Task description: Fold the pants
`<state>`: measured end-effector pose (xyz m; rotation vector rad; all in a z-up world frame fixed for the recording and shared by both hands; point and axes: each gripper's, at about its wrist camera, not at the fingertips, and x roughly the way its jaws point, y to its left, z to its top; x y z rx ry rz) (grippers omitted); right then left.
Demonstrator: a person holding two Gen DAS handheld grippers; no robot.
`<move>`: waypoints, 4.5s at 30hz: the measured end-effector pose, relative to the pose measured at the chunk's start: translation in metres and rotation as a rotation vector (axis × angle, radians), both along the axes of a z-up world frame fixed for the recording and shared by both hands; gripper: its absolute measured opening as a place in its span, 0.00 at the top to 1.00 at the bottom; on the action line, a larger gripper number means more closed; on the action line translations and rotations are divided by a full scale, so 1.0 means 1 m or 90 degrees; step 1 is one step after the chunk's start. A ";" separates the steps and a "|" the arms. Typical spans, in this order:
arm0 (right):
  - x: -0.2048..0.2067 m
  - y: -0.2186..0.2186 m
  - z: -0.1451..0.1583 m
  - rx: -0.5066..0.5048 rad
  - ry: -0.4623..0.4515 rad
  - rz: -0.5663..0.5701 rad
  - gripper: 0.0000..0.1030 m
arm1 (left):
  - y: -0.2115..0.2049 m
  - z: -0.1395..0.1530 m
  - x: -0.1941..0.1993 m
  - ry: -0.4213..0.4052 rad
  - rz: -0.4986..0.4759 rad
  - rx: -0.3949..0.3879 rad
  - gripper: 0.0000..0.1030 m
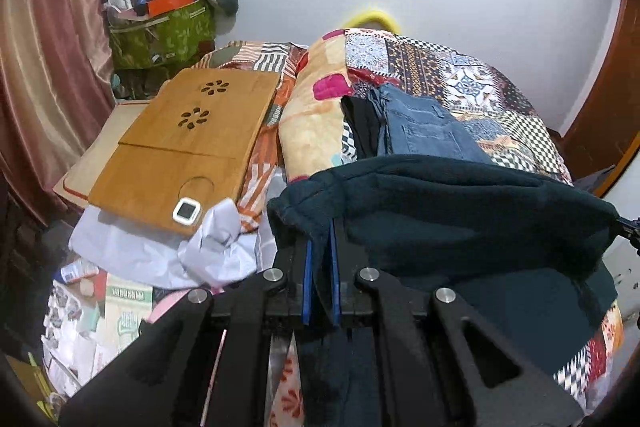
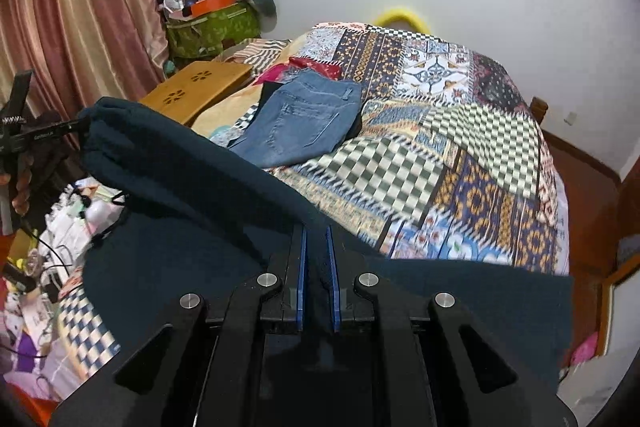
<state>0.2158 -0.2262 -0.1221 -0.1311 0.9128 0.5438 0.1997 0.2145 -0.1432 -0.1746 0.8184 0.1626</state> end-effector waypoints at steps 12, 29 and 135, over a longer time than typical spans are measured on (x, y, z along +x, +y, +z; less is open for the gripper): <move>-0.066 -0.020 -0.025 0.030 0.041 -0.028 0.92 | -0.022 -0.043 -0.068 0.041 -0.033 0.011 0.92; -0.104 -0.017 -0.040 0.004 0.055 -0.049 0.88 | -0.027 -0.062 -0.112 0.089 -0.021 -0.016 0.92; -0.064 -0.343 -0.030 -0.034 0.070 -0.538 0.61 | -0.204 -0.025 0.050 0.059 -0.127 0.040 0.23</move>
